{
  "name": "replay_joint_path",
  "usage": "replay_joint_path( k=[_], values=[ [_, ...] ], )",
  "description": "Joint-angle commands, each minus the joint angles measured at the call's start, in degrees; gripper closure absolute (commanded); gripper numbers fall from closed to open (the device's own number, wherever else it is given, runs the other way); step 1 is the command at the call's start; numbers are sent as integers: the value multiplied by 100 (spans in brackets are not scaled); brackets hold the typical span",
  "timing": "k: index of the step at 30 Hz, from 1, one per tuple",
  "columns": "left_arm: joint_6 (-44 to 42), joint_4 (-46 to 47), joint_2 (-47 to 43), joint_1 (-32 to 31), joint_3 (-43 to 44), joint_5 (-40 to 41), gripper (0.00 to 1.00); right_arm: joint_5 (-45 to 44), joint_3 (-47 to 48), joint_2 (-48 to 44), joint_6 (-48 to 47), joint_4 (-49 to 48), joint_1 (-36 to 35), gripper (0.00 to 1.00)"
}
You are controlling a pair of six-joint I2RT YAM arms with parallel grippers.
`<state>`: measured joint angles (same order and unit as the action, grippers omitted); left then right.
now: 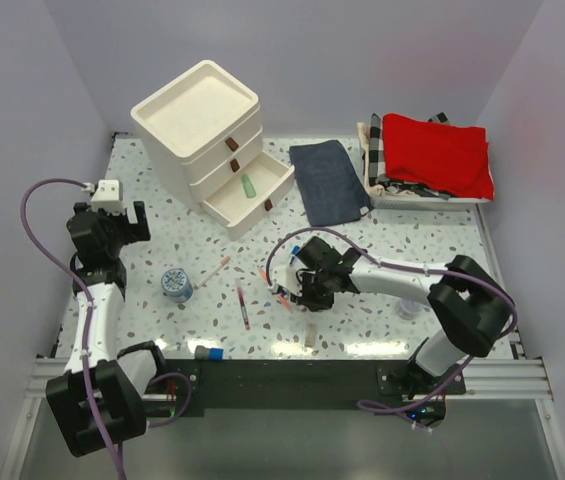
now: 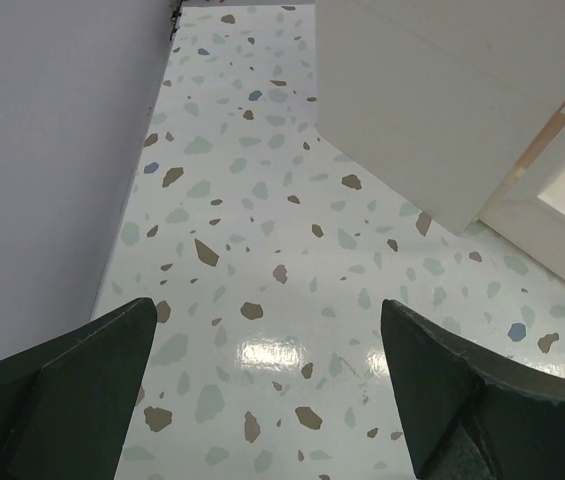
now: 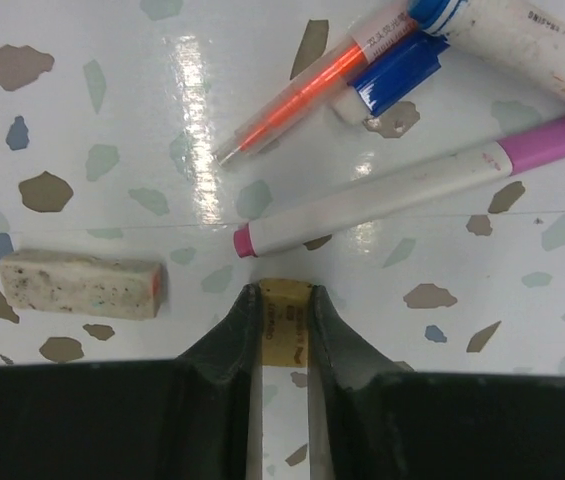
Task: Sort the stationery into containers
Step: Pick up the stationery from the center of the board, then place the stationery in the drawer.
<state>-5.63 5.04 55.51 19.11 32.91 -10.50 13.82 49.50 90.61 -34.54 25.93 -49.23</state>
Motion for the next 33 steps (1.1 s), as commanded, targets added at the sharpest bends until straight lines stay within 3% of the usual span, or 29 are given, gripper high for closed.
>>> replay_joint_path(
  k=[1,8,16,20,26,29,30,33],
  values=[
    [-140,164,118,40,110,-57,1,-345,472,-140,-43,639,80,94],
    [-61,76,557,49,672,-198,1,-258,2131,-105,-527,949,616,97],
    [61,-178,918,66,1191,-233,1,-310,4268,1651,-35,-324,854,92],
    [167,-205,901,101,1253,-189,1,-319,5724,2609,175,-449,863,92],
    [211,-433,839,136,1306,-101,1,-214,6617,3542,326,-1001,898,93],
    [167,-495,830,136,1324,-101,1,-134,6538,3683,325,-1292,898,83],
    [150,-495,839,136,1332,-75,1,-152,6459,3692,360,-1510,898,70],
    [141,-495,883,136,1376,-66,1,-161,6222,3613,483,-1766,898,53]
  ],
)
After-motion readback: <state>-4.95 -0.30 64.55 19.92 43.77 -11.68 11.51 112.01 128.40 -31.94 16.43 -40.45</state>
